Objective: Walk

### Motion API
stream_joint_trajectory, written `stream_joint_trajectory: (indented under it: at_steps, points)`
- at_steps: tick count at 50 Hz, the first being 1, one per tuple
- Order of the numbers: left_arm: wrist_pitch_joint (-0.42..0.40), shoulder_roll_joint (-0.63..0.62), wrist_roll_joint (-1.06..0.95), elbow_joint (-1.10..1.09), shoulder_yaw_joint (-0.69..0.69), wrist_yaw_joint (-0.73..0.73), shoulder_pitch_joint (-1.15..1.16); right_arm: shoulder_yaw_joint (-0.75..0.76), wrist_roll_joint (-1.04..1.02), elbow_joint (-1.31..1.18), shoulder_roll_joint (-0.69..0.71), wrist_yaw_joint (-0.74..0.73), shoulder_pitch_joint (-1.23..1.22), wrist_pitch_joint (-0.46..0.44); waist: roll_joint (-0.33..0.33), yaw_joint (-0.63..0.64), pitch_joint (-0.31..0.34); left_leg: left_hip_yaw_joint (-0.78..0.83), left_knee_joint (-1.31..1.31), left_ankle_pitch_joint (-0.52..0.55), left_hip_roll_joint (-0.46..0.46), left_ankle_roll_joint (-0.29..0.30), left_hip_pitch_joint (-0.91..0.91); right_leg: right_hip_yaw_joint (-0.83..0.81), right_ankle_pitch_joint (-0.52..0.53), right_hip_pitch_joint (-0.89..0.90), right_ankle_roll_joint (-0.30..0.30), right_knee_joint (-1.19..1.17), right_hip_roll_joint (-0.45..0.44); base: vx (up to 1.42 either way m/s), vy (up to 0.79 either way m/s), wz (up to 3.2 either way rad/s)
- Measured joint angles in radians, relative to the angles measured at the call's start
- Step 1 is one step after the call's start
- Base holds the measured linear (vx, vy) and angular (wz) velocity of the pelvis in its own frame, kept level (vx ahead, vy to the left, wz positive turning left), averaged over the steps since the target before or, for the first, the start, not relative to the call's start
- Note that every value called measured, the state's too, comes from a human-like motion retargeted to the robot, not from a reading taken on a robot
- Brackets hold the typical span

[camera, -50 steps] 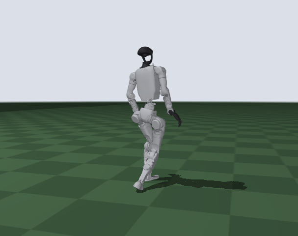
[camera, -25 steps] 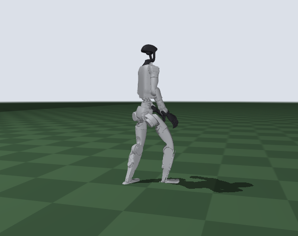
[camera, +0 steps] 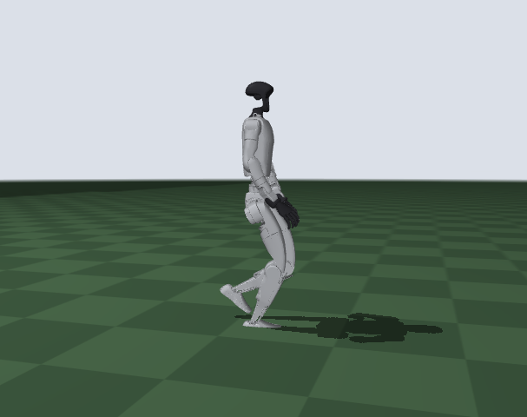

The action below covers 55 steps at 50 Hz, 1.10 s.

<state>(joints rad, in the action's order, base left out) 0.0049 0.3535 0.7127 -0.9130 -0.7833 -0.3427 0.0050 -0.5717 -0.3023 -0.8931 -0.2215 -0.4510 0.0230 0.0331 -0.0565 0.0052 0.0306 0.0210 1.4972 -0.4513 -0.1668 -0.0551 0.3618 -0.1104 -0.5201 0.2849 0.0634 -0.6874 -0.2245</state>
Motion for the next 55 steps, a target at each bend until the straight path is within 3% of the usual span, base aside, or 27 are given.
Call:
stream_joint_trajectory:
  at_steps: [5, 10, 15, 25, 33, 40, 43, 48, 55]
  points:
    - [-0.009, -0.022, -0.021, -0.010, 0.024, -0.002, 0.006, 0.009, -0.067, 0.036, -0.019, 0.024, 0.007, -0.003, -0.003, 0.042, 0.028, -0.148, -0.080, -0.061, 0.134, -0.011, 0.043, 0.160, 0.036, -0.073, -0.067, 0.049, -0.030, 0.20, 0.22, -2.02]
    - [-0.016, -0.039, -0.031, -0.034, 0.042, -0.002, -0.008, 0.009, -0.116, 0.048, -0.031, 0.047, 0.008, -0.012, -0.006, 0.060, 0.049, -0.321, -0.233, -0.128, 0.285, 0.018, 0.013, 0.298, 0.058, -0.105, -0.118, 0.083, -0.044, 0.08, 0.20, -1.71]
    - [-0.030, -0.042, -0.053, -0.044, 0.055, 0.008, -0.034, 0.010, -0.132, 0.044, -0.042, 0.067, -0.012, -0.018, -0.004, 0.053, 0.058, -0.419, -0.398, -0.182, 0.364, 0.035, -0.029, 0.402, 0.073, -0.083, -0.152, 0.097, -0.044, -0.03, 0.17, -1.23]
    - [-0.074, -0.036, -0.143, -0.030, 0.089, -0.006, -0.087, 0.031, -0.081, 0.071, -0.044, 0.059, -0.077, 0.005, 0.037, -0.026, 0.079, -0.262, -0.633, -0.233, 0.348, -0.021, -0.009, 0.449, 0.072, 0.076, -0.206, 0.024, 0.025, -0.11, 0.13, -0.60]
    - [-0.109, -0.046, -0.215, -0.008, 0.130, -0.021, -0.122, 0.025, -0.058, 0.085, -0.033, 0.046, -0.120, 0.028, 0.089, -0.038, 0.075, -0.108, -0.804, -0.151, 0.337, -0.009, 0.010, 0.152, -0.040, 0.196, -0.136, -0.085, 0.237, -0.12, 0.08, -0.57]
    - [-0.127, -0.069, -0.268, -0.020, 0.156, -0.036, -0.118, 0.016, -0.057, 0.076, -0.016, 0.030, -0.132, 0.057, 0.161, -0.034, 0.082, -0.034, -0.913, -0.091, 0.385, -0.012, -0.023, 0.043, -0.132, 0.111, -0.121, -0.241, 0.381, -0.12, 0.03, -0.22]
    - [-0.134, -0.083, -0.296, -0.048, 0.170, -0.042, -0.117, 0.011, -0.054, 0.075, -0.008, 0.028, -0.145, 0.071, 0.184, -0.027, 0.093, -0.024, -0.964, -0.056, 0.396, -0.013, -0.042, 0.047, -0.133, 0.053, -0.135, -0.201, 0.386, -0.14, -0.03, -0.06]
    - [-0.145, -0.105, -0.352, -0.100, 0.201, -0.062, -0.134, 0.002, -0.043, 0.079, -0.001, 0.032, -0.161, 0.086, 0.168, -0.004, 0.118, -0.031, -0.979, -0.024, 0.346, 0.003, -0.007, 0.037, -0.095, -0.003, -0.124, -0.010, 0.318, -0.18, -0.07, 0.00]
    - [-0.158, -0.138, -0.426, -0.116, 0.247, -0.122, -0.149, 0.011, -0.021, 0.095, -0.010, 0.006, -0.161, 0.101, 0.149, 0.005, 0.192, -0.044, -0.843, -0.010, 0.297, 0.044, 0.156, -0.025, -0.069, 0.061, -0.099, 0.039, 0.274, -0.23, -0.09, 0.34]
